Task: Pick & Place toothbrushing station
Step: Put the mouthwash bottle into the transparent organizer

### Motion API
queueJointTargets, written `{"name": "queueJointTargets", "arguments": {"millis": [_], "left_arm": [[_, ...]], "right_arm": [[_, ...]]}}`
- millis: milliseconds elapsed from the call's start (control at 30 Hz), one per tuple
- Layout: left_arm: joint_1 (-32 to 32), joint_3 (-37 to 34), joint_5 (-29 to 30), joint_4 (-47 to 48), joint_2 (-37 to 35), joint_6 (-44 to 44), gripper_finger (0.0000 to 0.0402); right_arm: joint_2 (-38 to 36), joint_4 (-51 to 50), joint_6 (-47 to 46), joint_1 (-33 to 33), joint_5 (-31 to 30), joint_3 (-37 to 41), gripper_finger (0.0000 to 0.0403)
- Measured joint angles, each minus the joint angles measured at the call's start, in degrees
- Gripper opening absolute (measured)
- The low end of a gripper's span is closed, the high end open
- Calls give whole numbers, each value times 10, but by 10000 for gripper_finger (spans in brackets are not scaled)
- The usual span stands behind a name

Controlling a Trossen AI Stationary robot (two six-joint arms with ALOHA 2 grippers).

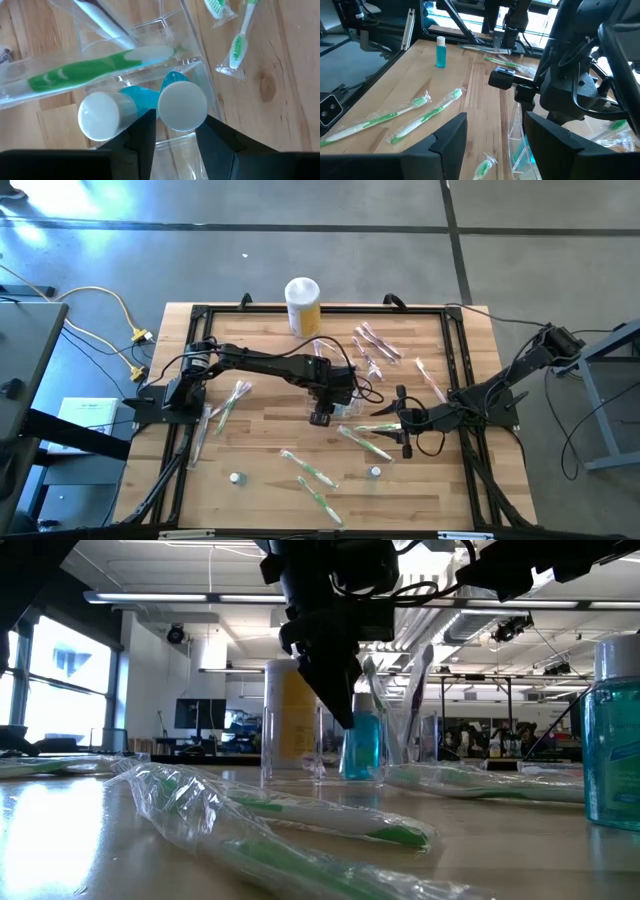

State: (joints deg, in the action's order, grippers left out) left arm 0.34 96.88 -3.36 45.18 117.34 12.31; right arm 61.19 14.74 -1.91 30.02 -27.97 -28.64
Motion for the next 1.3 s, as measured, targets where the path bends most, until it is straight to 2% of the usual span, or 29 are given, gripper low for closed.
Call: {"name": "queueJointTargets", "arguments": {"millis": [167,533,1300], "left_arm": [[0,27,-3,46,-1,-18,131],[0,65,-1,76,-2,-27,131],[-21,66,25,138,-19,-42,131]], "right_arm": [[0,0,0,0,0,0,192],[0,0,2,0,0,0,192],[0,0,4,0,-2,0,192]]}}
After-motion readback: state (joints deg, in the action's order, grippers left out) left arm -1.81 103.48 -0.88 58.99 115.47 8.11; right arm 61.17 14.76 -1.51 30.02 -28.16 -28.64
